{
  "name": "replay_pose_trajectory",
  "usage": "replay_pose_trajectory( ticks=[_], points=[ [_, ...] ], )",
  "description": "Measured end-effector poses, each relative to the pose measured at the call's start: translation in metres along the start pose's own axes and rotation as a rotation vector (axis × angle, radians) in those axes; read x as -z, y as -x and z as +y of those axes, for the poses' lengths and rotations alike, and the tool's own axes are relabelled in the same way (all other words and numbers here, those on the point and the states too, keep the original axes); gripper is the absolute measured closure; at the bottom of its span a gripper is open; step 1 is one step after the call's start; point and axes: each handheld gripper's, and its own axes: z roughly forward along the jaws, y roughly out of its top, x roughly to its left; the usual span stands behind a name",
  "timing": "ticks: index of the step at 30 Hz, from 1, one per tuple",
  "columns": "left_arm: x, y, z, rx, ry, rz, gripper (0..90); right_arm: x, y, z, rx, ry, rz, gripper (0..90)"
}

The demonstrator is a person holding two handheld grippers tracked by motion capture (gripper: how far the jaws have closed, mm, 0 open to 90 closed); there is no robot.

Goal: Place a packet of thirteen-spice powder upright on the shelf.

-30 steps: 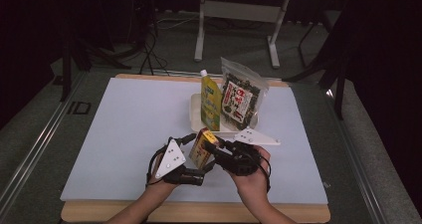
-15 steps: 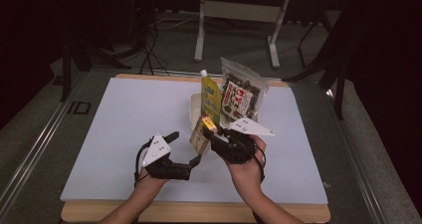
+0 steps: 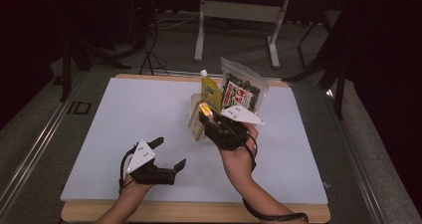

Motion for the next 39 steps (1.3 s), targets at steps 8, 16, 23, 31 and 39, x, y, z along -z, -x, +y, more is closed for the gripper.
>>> replay_pose_trajectory(
  ticks=[8,16,23,31,39],
  points=[
    [0.004,-0.01,-0.01,0.01,-0.013,0.042,0.0,-0.022,0.002,0.014,-0.019,0.021,-0.057,67.6],
    [0.002,-0.012,-0.012,0.001,-0.024,0.049,0.0,-0.051,0.012,0.022,-0.047,0.035,-0.149,67.6],
    [0.002,-0.012,-0.013,0.0,-0.028,0.055,0.0,-0.075,0.015,0.024,-0.062,0.033,-0.223,67.6],
    [0.005,-0.012,-0.013,0.001,-0.017,0.054,0.0,-0.098,0.016,0.014,-0.052,-0.004,-0.282,67.6],
    [0.004,-0.01,-0.014,-0.007,-0.022,0.048,0.5,-0.113,0.023,0.002,-0.095,-0.046,-0.299,67.6]
  ],
)
